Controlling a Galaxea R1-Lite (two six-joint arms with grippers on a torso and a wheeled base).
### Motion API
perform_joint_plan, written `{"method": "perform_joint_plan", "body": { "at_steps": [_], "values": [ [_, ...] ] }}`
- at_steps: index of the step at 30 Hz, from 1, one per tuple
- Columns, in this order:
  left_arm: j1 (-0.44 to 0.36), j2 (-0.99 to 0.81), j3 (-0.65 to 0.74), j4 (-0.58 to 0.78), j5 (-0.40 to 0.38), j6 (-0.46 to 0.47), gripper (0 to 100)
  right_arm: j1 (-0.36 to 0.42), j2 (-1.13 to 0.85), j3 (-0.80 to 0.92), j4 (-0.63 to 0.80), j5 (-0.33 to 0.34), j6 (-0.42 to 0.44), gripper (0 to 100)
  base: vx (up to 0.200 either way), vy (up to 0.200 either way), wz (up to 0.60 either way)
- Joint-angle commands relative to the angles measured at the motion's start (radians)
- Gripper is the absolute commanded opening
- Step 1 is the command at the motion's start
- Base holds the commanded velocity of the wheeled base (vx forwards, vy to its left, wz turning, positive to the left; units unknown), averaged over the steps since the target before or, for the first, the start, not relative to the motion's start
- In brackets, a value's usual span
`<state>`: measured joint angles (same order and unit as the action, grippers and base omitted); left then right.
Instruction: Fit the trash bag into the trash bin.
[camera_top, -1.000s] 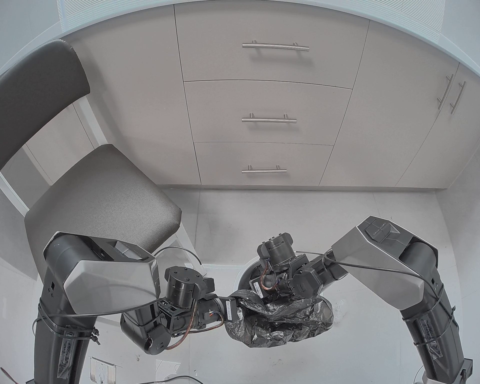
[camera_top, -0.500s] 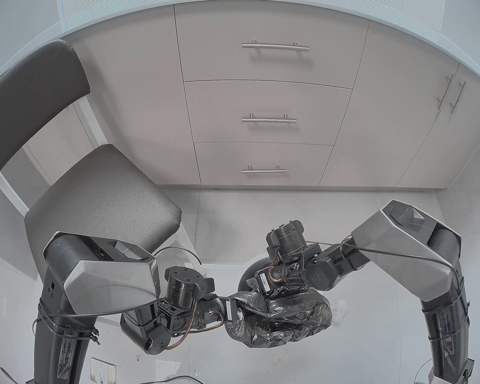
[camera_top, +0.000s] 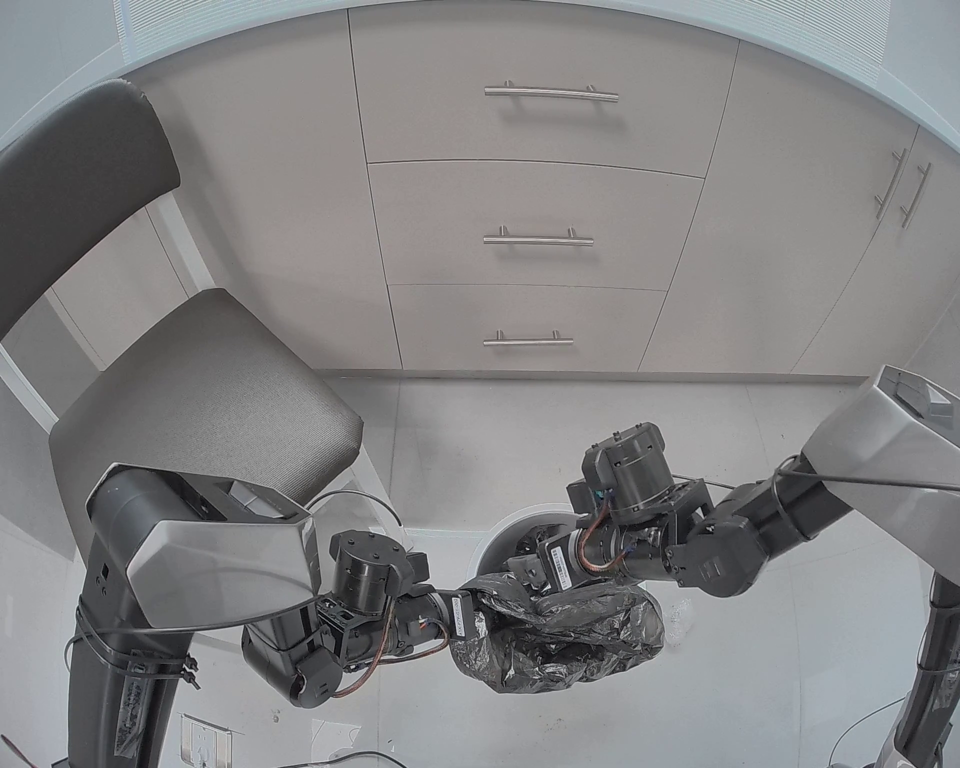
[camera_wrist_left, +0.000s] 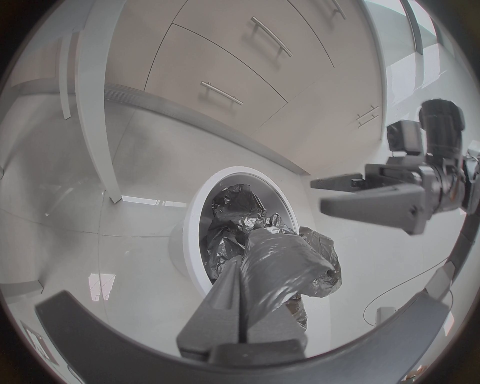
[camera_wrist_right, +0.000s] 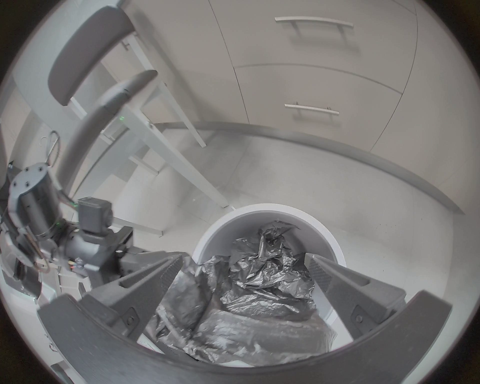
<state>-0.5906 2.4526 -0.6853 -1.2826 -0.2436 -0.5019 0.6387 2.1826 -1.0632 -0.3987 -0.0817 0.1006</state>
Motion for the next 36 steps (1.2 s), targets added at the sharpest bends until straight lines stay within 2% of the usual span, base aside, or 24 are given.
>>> {"method": "perform_joint_plan", "body": {
  "at_steps": [1, 7, 14, 22, 26, 36],
  "values": [
    [0.0, -0.001, -0.019, 0.0, 0.02, -0.033, 0, 0.05, -0.102, 0.104, -0.029, -0.027, -0.012, 100, 0.0, 0.0, 0.0],
    [0.0, 0.005, -0.046, 0.015, 0.05, -0.052, 0, 0.127, -0.104, 0.183, -0.031, -0.135, -0.018, 100, 0.0, 0.0, 0.0],
    [0.002, 0.002, -0.06, 0.019, 0.052, -0.089, 0, 0.16, -0.087, 0.226, -0.04, -0.159, -0.013, 100, 0.0, 0.0, 0.0],
    [0.003, -0.003, -0.083, 0.068, 0.075, -0.099, 0, 0.147, -0.061, 0.224, -0.042, -0.165, -0.01, 100, 0.0, 0.0, 0.0],
    [0.002, -0.003, -0.103, 0.097, 0.107, -0.099, 0, 0.111, -0.052, 0.224, -0.061, -0.164, -0.009, 100, 0.0, 0.0, 0.0],
    [0.002, -0.003, -0.106, 0.101, 0.107, -0.099, 0, 0.038, -0.017, 0.22, -0.149, -0.162, -0.019, 100, 0.0, 0.0, 0.0]
  ]
}}
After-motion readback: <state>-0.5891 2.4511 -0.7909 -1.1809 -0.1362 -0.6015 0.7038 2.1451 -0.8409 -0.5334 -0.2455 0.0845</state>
